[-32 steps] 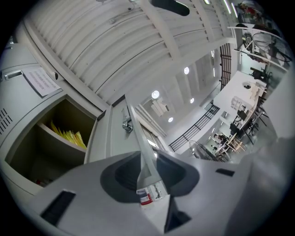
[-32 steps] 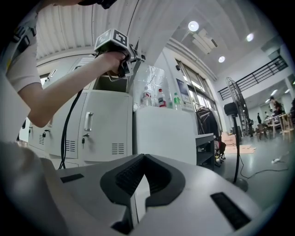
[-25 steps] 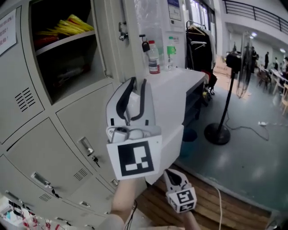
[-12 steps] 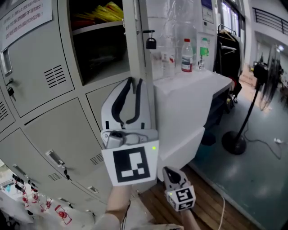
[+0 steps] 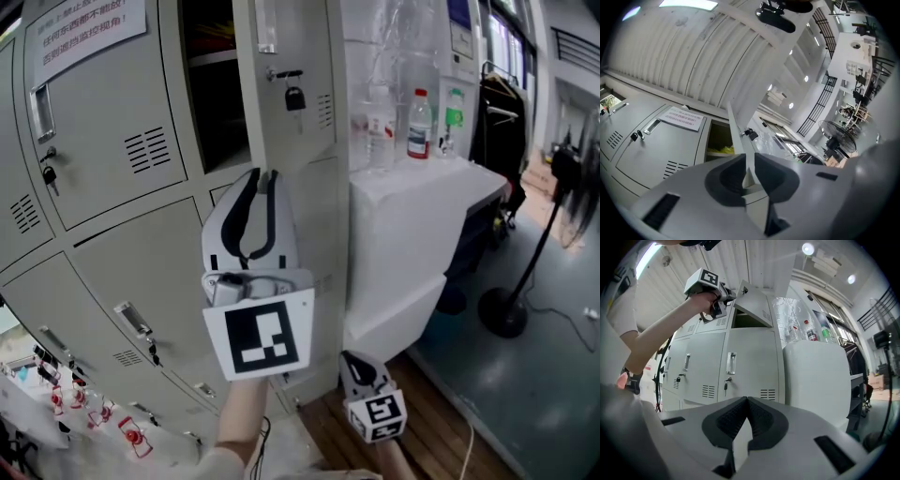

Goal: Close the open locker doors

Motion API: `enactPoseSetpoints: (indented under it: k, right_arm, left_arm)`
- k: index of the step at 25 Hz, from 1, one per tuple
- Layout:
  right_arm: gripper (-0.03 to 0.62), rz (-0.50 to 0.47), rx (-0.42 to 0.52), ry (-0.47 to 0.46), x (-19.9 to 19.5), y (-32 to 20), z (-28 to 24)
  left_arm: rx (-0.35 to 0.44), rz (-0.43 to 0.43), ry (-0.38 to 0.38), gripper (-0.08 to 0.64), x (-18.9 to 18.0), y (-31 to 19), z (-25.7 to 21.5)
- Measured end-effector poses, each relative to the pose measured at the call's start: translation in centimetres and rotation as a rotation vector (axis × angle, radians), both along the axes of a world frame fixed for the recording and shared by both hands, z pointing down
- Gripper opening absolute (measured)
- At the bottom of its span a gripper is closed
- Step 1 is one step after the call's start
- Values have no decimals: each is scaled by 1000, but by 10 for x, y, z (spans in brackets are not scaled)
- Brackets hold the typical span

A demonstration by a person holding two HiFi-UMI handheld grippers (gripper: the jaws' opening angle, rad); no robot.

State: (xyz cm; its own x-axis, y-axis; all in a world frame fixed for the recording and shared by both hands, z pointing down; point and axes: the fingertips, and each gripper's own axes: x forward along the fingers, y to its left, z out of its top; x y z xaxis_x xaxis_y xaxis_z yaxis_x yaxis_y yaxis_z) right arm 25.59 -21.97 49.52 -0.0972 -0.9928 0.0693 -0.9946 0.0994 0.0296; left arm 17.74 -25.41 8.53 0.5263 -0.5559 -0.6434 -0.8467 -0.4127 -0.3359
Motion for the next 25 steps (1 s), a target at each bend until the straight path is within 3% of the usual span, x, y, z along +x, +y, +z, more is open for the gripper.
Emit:
enactPoseSetpoints:
  k: [3,13,25]
  right_arm:
    - [5,-12,20,3,-4,-2,-4]
    - [5,25,13,-20,11,1,3]
    - [5,-9,-8,-32,0,-18,8]
  left_arm:
    - [25,-42,-63,43,8,0,7]
    - [-74,-85,-30,43,5,-44,24]
    - [-115,-206,-77,98,-18,-99,26]
